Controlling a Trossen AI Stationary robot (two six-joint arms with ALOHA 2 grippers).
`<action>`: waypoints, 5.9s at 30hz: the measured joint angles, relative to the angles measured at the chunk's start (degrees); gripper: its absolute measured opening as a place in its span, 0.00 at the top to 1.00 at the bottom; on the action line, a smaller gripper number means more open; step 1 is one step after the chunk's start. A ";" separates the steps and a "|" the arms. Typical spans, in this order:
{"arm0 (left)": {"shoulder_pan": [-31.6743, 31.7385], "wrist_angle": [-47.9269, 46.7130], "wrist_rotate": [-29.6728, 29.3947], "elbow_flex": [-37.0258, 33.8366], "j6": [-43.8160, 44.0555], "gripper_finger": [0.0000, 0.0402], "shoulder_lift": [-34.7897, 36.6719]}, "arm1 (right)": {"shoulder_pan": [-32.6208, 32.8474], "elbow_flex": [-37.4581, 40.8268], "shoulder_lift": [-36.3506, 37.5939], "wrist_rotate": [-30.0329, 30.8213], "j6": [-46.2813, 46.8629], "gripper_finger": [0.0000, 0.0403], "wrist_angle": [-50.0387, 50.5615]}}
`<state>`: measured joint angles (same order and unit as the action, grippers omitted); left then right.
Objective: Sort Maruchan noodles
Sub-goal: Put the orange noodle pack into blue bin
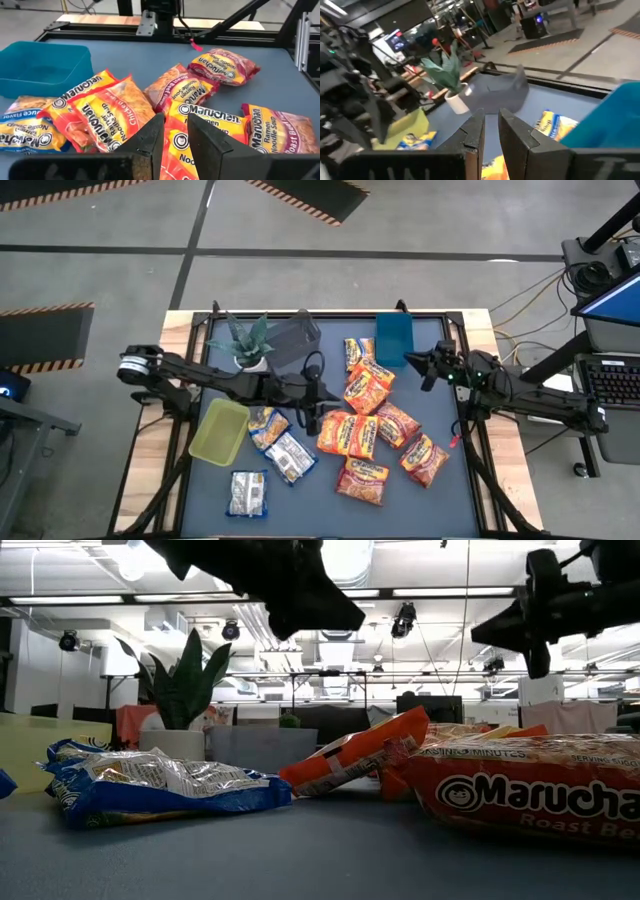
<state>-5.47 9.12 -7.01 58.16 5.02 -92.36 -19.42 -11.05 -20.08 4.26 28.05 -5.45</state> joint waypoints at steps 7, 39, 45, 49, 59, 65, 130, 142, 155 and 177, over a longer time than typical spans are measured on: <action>-0.16 0.62 0.03 -0.07 2.79 0.83 -2.22 | 0.03 -3.45 -0.29 -3.45 2.06 0.89 0.00; 0.12 2.84 0.00 -0.18 -0.06 0.83 -6.28 | 2.32 -11.87 -21.95 -18.33 17.02 0.89 -3.39; 0.28 2.84 -0.01 -0.18 -0.06 0.83 -6.27 | 2.29 -20.52 -25.99 -18.26 10.61 0.89 3.55; 0.33 2.84 -0.01 -0.18 -0.06 0.83 -6.27 | 2.29 -26.67 -30.09 -18.22 6.57 0.89 12.32; 0.34 4.00 -0.04 -0.23 0.78 0.83 -8.96 | 2.29 -33.57 -40.14 -17.34 5.14 0.89 33.58; 0.77 7.81 -0.02 -0.25 1.02 0.83 -11.48 | 2.69 -32.99 -43.13 -17.30 6.12 0.89 39.08; 4.54 3.80 -4.57 6.99 6.36 0.83 -27.09 | 4.14 -32.74 -59.85 -13.74 2.37 0.22 21.19; 4.56 3.77 -6.02 6.62 6.25 0.83 -27.15 | 5.49 -32.59 -59.24 -15.37 2.35 0.23 18.47; 4.56 4.06 -6.03 6.56 6.25 0.83 -27.19 | 7.12 -31.89 -59.91 -15.24 2.36 0.25 15.74; 4.56 4.27 -6.05 6.53 6.21 0.83 -27.21 | 7.43 -31.62 -62.95 -15.21 2.78 0.25 12.33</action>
<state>-0.91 13.39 -13.06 64.69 11.22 -119.57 -11.99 -42.68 -83.02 -10.95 30.83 6.87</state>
